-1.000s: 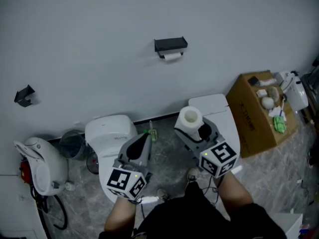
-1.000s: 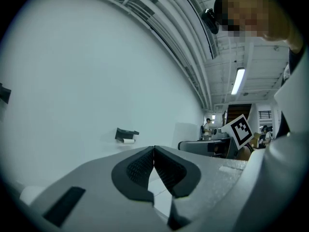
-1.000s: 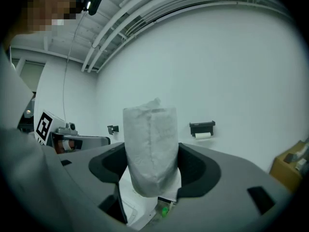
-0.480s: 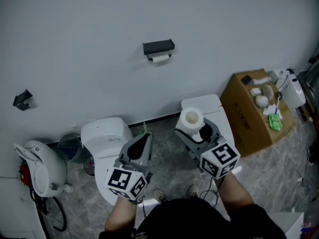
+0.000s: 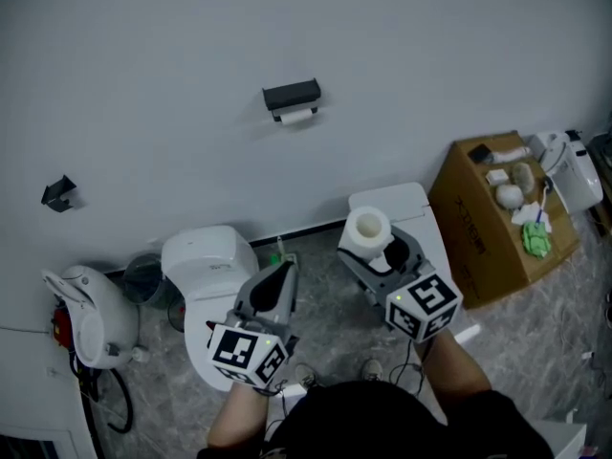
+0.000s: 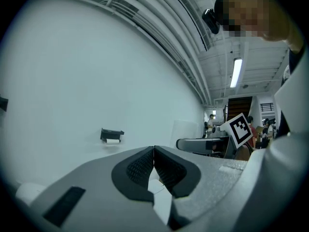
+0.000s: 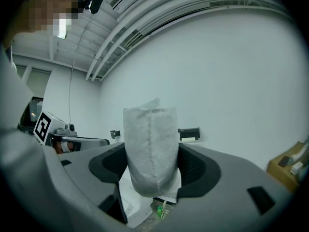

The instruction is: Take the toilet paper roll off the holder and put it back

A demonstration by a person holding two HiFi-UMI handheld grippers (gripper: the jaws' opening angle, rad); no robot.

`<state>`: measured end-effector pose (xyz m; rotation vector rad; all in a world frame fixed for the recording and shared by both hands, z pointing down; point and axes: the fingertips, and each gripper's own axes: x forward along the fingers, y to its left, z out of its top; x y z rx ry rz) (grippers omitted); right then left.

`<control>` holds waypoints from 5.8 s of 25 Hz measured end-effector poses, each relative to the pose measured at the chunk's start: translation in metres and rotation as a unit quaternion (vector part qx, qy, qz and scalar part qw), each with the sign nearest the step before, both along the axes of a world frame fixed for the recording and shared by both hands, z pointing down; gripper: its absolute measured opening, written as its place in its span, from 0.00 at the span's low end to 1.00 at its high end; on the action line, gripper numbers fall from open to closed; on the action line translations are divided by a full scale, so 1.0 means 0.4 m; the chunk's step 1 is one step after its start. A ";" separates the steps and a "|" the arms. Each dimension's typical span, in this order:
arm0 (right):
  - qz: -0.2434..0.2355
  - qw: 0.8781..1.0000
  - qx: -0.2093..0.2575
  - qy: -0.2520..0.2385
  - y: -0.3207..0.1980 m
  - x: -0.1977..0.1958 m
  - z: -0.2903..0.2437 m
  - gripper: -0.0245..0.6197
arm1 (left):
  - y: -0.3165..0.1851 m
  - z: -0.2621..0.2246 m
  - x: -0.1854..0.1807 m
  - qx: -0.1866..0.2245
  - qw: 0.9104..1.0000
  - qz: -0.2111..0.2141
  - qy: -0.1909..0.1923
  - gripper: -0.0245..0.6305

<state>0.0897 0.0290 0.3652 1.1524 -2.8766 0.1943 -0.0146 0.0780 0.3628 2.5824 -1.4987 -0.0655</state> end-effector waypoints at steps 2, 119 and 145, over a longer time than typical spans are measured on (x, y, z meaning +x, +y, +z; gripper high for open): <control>-0.002 1.000 -0.002 -0.001 -0.002 0.022 0.000 0.51 | 0.001 0.000 0.022 -0.001 1.000 -0.004 -0.002 0.04; 0.029 0.999 0.024 -0.019 -1.175 -0.408 -0.061 0.51 | -1.111 0.014 -0.419 0.009 1.000 0.008 0.016 0.04; -0.014 0.999 0.000 0.052 -1.425 -0.334 0.077 0.52 | -1.324 0.055 -0.327 -0.012 0.999 -0.037 -0.001 0.04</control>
